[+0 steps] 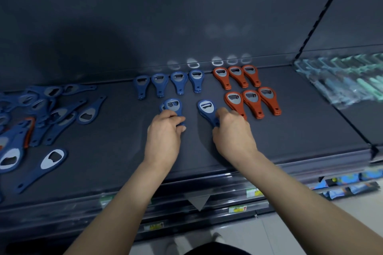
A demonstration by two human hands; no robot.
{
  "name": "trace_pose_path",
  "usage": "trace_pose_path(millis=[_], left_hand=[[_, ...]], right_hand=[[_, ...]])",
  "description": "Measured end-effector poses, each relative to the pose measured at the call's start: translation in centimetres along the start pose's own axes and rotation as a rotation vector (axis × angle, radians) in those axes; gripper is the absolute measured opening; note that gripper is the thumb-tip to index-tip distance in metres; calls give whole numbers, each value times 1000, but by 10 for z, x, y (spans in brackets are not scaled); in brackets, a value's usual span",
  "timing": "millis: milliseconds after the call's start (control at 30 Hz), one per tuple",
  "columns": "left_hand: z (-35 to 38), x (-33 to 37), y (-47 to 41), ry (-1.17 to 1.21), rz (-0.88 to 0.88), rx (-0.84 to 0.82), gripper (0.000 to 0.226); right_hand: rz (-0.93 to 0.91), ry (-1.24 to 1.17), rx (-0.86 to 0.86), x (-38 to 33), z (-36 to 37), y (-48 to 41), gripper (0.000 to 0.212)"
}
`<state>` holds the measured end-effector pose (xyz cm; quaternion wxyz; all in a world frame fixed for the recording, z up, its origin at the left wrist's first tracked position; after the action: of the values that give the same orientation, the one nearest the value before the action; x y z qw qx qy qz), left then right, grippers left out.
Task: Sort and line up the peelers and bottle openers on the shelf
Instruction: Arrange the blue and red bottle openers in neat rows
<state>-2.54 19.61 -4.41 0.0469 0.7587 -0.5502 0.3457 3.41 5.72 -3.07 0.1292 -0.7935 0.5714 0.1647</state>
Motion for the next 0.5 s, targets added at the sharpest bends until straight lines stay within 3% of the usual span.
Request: trace_pose_path(millis=[500], left_hand=[[-7,-6,-1,-132,48,-33,22]], right_hand=[[43,-8,-3,-8,7,-7,16]])
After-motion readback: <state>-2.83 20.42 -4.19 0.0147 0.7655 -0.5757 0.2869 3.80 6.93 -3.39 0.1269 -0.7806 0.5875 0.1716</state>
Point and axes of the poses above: each hand's wrist, its own y-axis away from the middle knuckle, its own z-axis out of the palm, x = y × z, the point moved 5 cm from there along -y, towards the middle knuckle, and after that the axes turned 1 degree about z, right-handed, at the moved point
